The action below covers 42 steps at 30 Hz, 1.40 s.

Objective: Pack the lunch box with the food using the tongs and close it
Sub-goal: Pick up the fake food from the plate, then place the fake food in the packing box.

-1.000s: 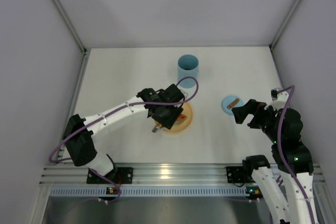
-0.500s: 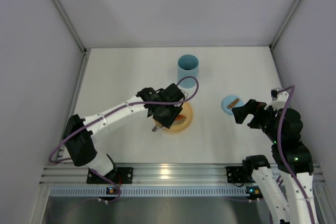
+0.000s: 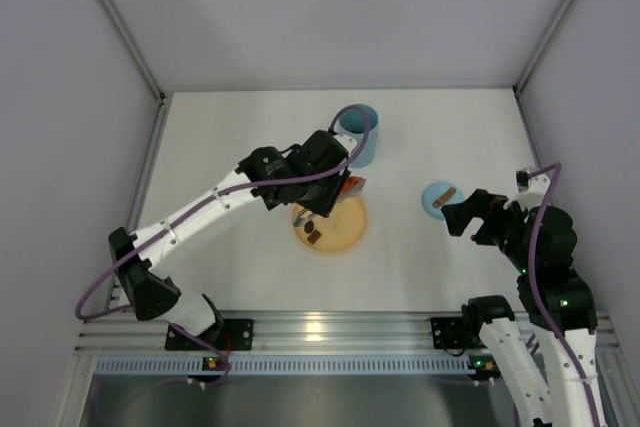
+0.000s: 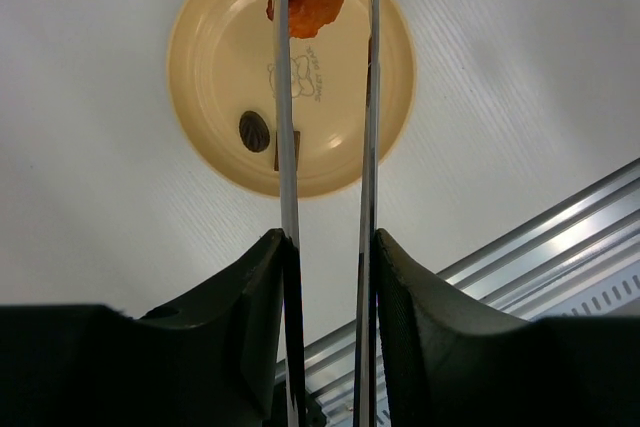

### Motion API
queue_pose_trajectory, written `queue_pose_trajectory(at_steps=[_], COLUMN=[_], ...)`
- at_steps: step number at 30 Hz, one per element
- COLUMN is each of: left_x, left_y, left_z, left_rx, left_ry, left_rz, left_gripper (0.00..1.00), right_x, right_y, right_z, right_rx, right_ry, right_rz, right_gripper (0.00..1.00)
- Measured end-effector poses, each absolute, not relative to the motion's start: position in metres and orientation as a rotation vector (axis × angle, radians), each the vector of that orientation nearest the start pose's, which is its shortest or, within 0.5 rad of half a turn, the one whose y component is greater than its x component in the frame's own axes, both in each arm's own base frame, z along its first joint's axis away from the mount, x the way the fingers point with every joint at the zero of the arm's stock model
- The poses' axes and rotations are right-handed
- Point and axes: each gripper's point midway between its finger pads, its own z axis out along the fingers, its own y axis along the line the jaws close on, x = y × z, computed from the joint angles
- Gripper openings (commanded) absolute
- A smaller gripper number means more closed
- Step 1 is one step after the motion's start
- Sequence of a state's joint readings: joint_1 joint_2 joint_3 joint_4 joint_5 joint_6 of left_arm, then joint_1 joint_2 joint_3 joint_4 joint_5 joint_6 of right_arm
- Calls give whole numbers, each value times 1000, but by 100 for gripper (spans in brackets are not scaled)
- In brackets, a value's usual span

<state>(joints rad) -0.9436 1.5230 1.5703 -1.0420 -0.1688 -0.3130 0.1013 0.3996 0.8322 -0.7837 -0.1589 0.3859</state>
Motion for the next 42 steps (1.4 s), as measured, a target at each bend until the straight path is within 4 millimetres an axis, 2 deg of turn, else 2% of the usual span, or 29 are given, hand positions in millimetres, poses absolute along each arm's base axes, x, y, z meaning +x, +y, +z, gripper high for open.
queue_pose_trajectory(at_steps=[4,8,12,16,20,28,35,42], left_x=[229,245,265,295,323,366,386,390], left_y=[-277,-289,-300,-306,-306,-302,-312,-319], left_z=[246,275,292,303,306,290,274,261], left_rx=[695,648,604,536,477,422,427,444], left_ry=[2406,2345,2312,2289,2280,2299,2312,2331], left_rz=[-277,-293,-303,-291,-278,-241,-248,-252], left_gripper=[26,26,27,27,27,28,29,33], right_x=[185,185,185,185,185,185,185,185], right_y=[62,62,62,62,62,62,62,62], right_z=[253,253,253,253,253,253,253,253], right_rx=[168,169,169,169,169,169,168,168], right_ry=[1940,1940,1940,1940,1940,1940,1940,1940], right_rz=[478,478,478,478,478,478,478,478], right_gripper=[99,100,99,100,99,99,100,100])
